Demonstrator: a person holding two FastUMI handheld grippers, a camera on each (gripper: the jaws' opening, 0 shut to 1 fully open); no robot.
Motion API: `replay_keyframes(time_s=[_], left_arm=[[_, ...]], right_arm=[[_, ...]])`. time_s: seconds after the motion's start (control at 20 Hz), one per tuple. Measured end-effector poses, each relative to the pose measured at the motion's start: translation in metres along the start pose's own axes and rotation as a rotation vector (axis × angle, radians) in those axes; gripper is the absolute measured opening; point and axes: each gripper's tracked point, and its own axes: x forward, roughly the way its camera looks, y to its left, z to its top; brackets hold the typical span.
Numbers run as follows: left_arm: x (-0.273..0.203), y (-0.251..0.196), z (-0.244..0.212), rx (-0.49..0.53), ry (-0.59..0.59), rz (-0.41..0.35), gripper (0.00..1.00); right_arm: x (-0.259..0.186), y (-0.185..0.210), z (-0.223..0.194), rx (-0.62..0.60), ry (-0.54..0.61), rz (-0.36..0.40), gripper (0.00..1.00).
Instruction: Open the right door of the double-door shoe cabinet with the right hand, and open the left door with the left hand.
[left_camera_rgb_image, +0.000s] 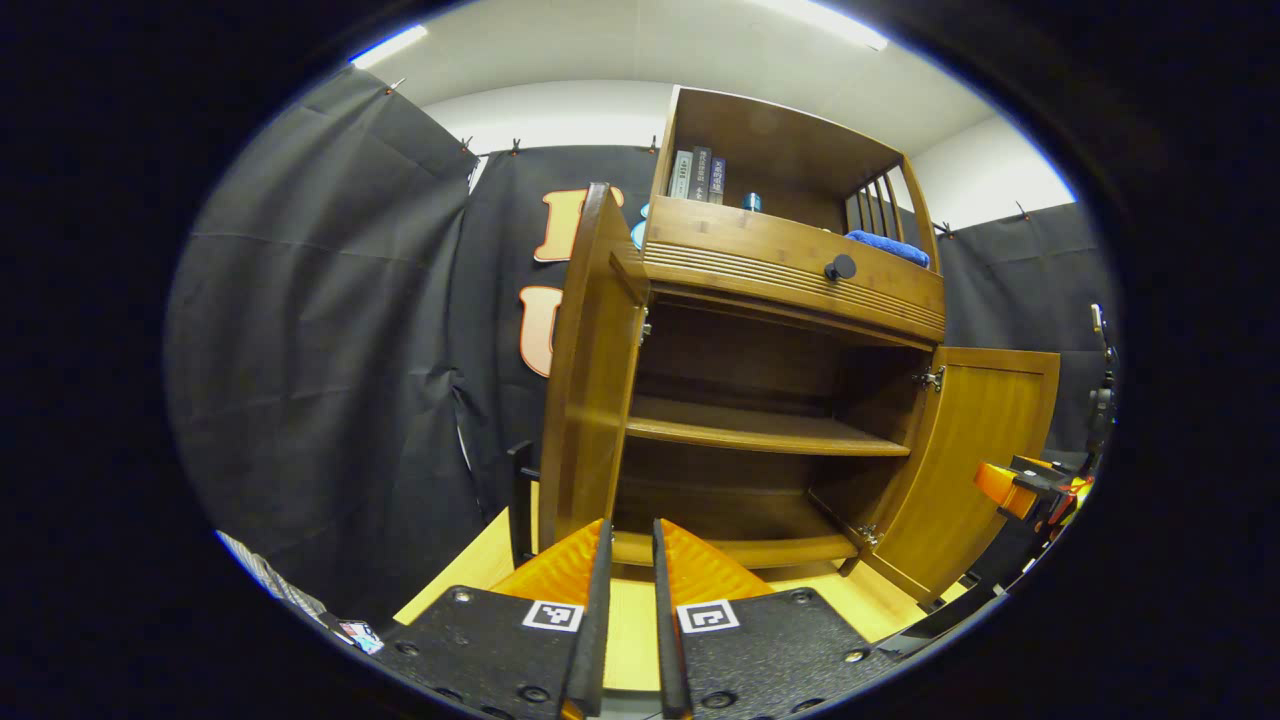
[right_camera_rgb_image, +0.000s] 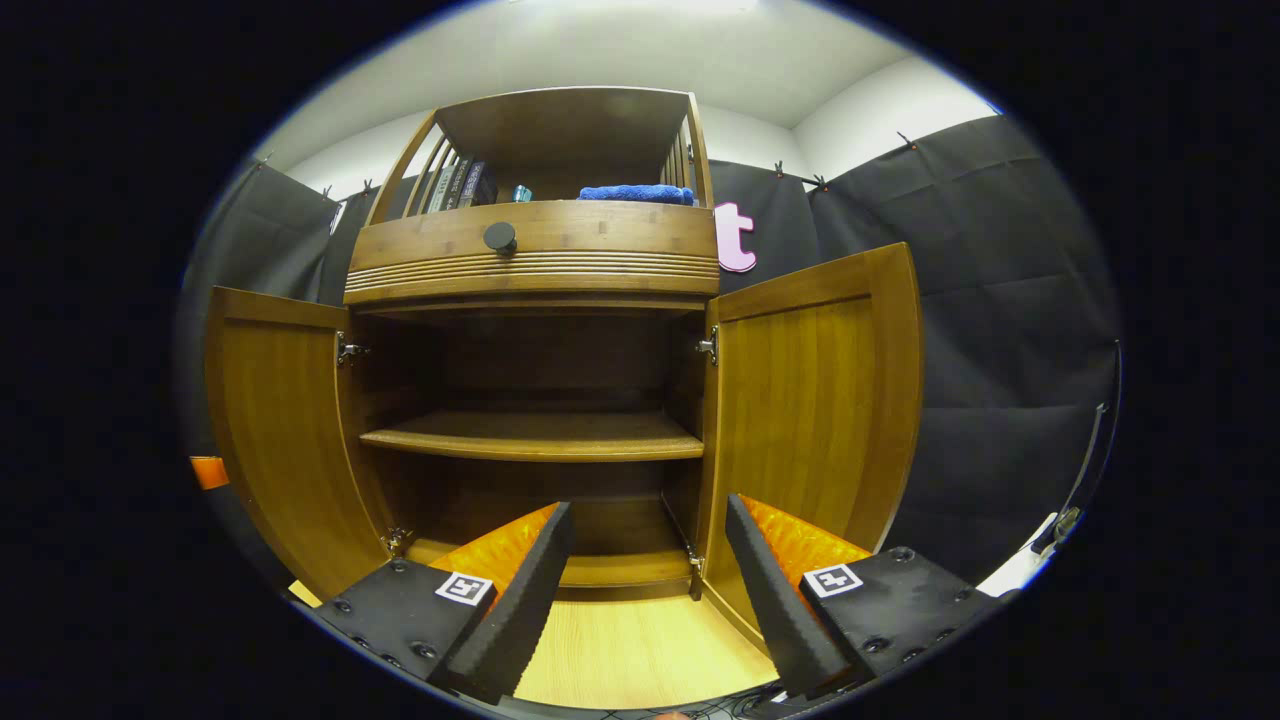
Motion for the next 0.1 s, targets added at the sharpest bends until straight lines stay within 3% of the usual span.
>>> replay_keyframes(time_s=[0.05,0.1], left_arm=[[-0.0006,-0.0019,0.0000,0.007,0.002,-0.014,0.33],[-0.0004,-0.0030,-0.0004,0.015,0.005,-0.026,0.27]], right_arm=[[-0.0018,-0.0023,-0.0012,0.005,0.003,-0.005,0.92],[-0.0028,-0.0047,-0.0019,0.009,0.004,-0.011,0.92]])
